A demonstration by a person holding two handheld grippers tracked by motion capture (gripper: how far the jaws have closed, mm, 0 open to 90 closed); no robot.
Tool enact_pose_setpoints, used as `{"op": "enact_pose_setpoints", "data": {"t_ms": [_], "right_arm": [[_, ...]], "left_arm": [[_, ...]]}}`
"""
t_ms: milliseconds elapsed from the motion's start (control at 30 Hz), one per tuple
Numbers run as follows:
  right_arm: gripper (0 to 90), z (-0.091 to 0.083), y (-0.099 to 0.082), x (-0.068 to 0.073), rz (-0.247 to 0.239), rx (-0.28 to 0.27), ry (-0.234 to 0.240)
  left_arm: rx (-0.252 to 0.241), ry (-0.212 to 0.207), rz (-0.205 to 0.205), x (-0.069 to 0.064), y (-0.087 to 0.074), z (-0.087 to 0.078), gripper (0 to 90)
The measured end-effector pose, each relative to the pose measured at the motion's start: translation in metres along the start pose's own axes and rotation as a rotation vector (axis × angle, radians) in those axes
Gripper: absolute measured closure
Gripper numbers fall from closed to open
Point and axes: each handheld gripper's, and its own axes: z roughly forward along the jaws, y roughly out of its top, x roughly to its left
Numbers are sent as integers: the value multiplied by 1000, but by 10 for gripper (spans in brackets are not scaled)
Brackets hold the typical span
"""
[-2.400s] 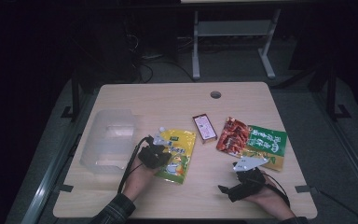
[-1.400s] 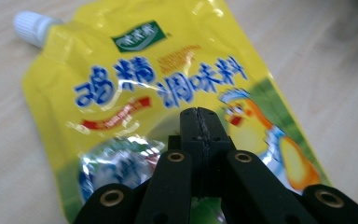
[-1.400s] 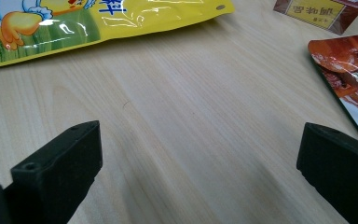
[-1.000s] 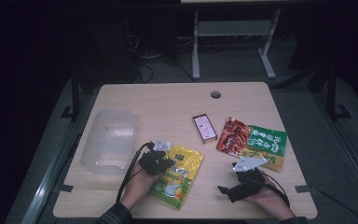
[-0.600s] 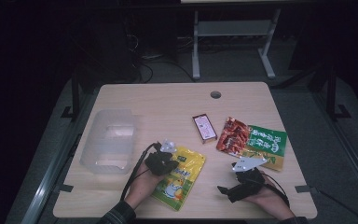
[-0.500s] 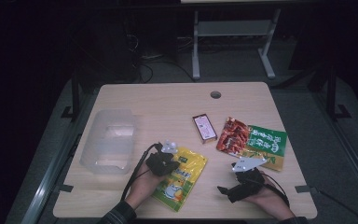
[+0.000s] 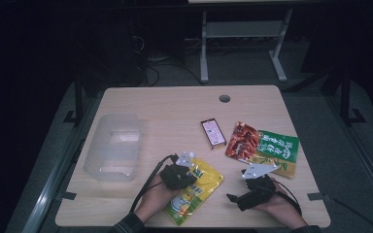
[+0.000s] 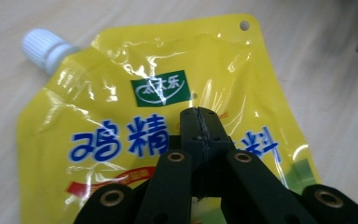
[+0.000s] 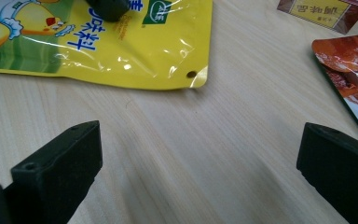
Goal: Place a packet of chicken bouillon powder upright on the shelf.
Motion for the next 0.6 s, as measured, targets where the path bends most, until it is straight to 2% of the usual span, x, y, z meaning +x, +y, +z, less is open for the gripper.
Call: {"op": "enact_pose_setpoints", "data": {"t_ms": [33,67,100,133,167,200,300,333,433,467,533,600], "right_arm": [[0,0,0,0,0,0,0],[0,0,0,0,-2,-1,0],[0,0,0,0,-1,-1,0],[0,0,0,0,-2,-2,0],[0,0,0,0,-1,-2,-1],[0,0,0,0,-2,-2,-1],[0,-1,0,0,-5,-4,-2],[0,-1,0,0,-3,-5,-3],[0,-1,0,0,-3,-3,-4],[0,-1,0,0,-3,-2,-3],[0,-1,0,0,-5,-5,-2],[0,-1,0,0,-9,-3,-1]], "left_arm": [[0,0,0,0,0,0,900],[-8,-42,-11,-4,0,3,900],[-8,-42,-11,-4,0,3,900],[1,-51,14,-9,1,5,900],[-5,-54,9,-12,1,6,899],[7,-56,28,-12,2,5,899],[0,-62,29,-11,2,4,898],[-15,-61,14,-9,2,0,898],[-32,-49,10,-5,2,-7,897],[-63,-31,-8,1,3,-16,887],[-99,-11,-45,7,2,-25,803],[-109,14,-48,16,0,-32,724]]}}
